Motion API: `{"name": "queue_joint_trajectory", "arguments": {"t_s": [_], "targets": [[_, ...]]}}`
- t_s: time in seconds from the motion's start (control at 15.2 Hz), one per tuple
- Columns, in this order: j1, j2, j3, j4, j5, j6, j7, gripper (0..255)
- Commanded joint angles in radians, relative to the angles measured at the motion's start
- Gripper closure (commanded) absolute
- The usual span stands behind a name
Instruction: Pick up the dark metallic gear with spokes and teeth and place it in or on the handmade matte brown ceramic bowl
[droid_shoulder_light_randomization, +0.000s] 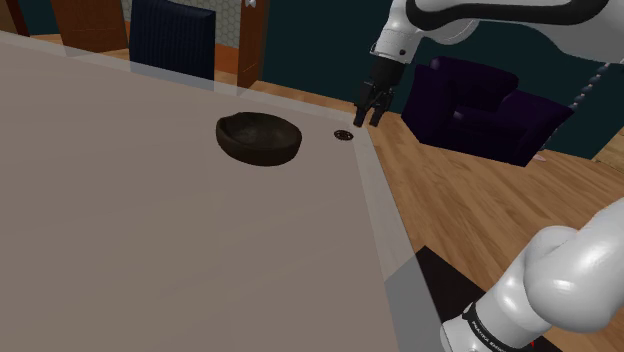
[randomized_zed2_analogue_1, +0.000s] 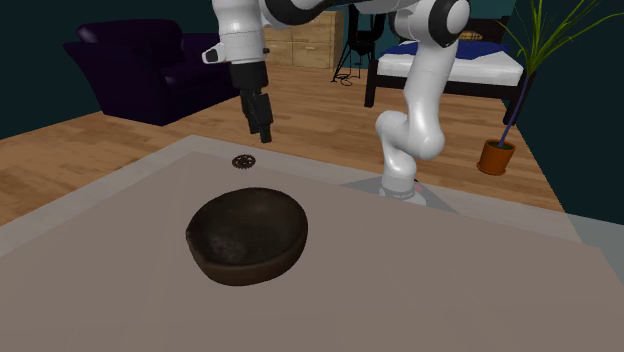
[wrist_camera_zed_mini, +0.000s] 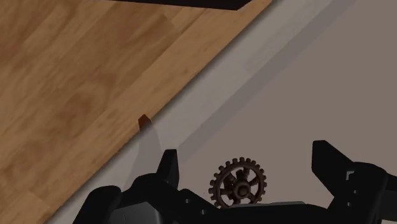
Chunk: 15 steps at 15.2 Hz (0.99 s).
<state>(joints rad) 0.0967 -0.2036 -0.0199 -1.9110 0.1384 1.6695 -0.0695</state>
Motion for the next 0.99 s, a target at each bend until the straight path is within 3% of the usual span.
{"name": "queue_joint_trajectory", "arguments": {"t_s": [0.0,0.2,0.66,0.92], "targets": [[0.006,0.080,0.002,0.101,0.020,-0.017,0.008,0],[0.011,0.165,0.005,0.211,0.040,-0.040,0.017,0],[0.018,0.153,0.014,0.096,0.042,0.064,0.014,0],[0.018,0.153,0.014,0.096,0.042,0.064,0.014,0]]}}
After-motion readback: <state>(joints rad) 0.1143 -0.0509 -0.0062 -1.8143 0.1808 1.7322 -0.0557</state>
